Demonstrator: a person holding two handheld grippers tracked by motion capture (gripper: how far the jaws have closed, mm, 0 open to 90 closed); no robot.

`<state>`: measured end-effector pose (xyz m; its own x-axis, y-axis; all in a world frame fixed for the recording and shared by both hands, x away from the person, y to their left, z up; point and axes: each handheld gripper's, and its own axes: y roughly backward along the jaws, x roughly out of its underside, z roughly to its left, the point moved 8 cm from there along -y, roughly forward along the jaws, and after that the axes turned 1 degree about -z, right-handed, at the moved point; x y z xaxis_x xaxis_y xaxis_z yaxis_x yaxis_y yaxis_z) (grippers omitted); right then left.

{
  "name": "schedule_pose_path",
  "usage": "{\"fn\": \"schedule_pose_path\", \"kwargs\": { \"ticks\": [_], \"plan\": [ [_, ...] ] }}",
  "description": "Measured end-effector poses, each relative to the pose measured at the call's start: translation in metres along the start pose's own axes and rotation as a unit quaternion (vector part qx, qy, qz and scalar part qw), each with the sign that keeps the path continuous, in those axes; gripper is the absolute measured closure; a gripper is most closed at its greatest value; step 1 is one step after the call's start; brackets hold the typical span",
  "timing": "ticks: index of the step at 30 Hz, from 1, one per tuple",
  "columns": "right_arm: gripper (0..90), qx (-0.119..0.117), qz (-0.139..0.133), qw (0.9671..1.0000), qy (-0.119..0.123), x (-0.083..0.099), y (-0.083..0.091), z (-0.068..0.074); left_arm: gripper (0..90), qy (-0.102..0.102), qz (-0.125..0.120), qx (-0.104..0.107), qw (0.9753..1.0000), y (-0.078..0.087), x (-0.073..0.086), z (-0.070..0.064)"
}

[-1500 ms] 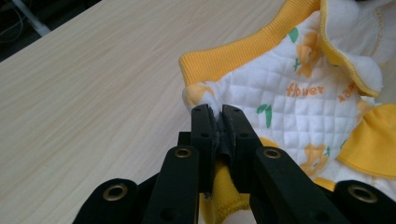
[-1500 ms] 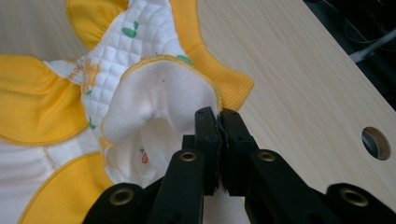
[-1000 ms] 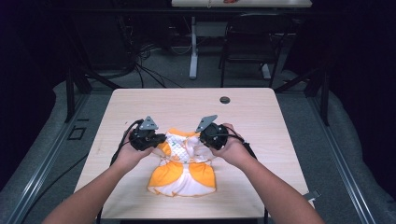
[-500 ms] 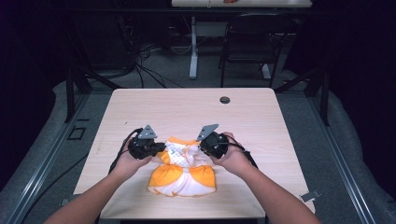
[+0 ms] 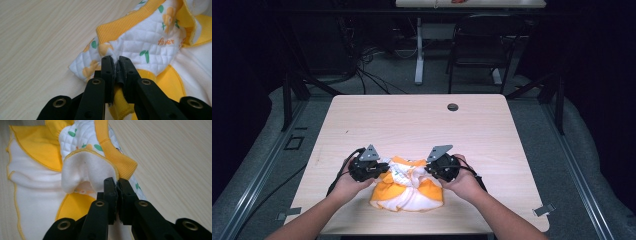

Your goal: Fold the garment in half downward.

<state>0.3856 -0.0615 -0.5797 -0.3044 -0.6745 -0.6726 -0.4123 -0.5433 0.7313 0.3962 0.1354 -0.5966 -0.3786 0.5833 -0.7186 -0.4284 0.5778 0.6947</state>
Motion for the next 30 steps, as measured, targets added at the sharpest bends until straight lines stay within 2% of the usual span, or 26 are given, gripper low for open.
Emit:
{"fn": "schedule_pose_path", "kwargs": {
  "ticks": [4, 9, 17, 19, 21, 22, 26, 30],
  "plan": [
    [84.8, -0.005, 0.001, 1.0000, 0.004, 0.006, 0.000, 0.006, 82.5, 0.005, -0.001, 0.004, 1.0000, 0.000, 0.005, -0.004],
    [78.8, -0.016, -0.009, 0.9997, -0.013, 0.011, 0.000, 0.013, 78.5, 0.017, -0.006, 0.010, 0.9998, 0.003, 0.007, -0.008],
    [72.7, -0.023, -0.027, 0.9987, -0.036, 0.006, 0.017, 0.006, 73.6, 0.034, -0.019, 0.023, 0.9990, 0.018, -0.005, -0.007],
    [71.7, -0.023, -0.042, 0.9978, -0.047, 0.001, 0.024, 0.003, 72.9, 0.038, -0.024, 0.023, 0.9987, 0.024, -0.011, -0.005],
    [71.7, -0.021, -0.043, 0.9978, -0.046, 0.000, 0.026, 0.001, 72.3, 0.042, -0.028, 0.023, 0.9984, 0.025, -0.014, -0.004],
    [74.0, -0.020, -0.050, 0.9974, -0.048, -0.003, 0.028, 0.000, 72.3, 0.042, -0.030, 0.021, 0.9984, 0.026, -0.015, -0.003],
    [83.7, -0.002, -0.044, 0.9980, -0.046, -0.005, 0.027, -0.007, 78.3, 0.054, -0.019, 0.008, 0.9984, 0.020, -0.016, 0.007],
    [89.5, 0.007, -0.027, 0.9980, -0.057, -0.003, 0.015, -0.017, 89.6, 0.059, -0.005, 0.007, 0.9982, 0.009, -0.014, 0.013]
  ]
}}
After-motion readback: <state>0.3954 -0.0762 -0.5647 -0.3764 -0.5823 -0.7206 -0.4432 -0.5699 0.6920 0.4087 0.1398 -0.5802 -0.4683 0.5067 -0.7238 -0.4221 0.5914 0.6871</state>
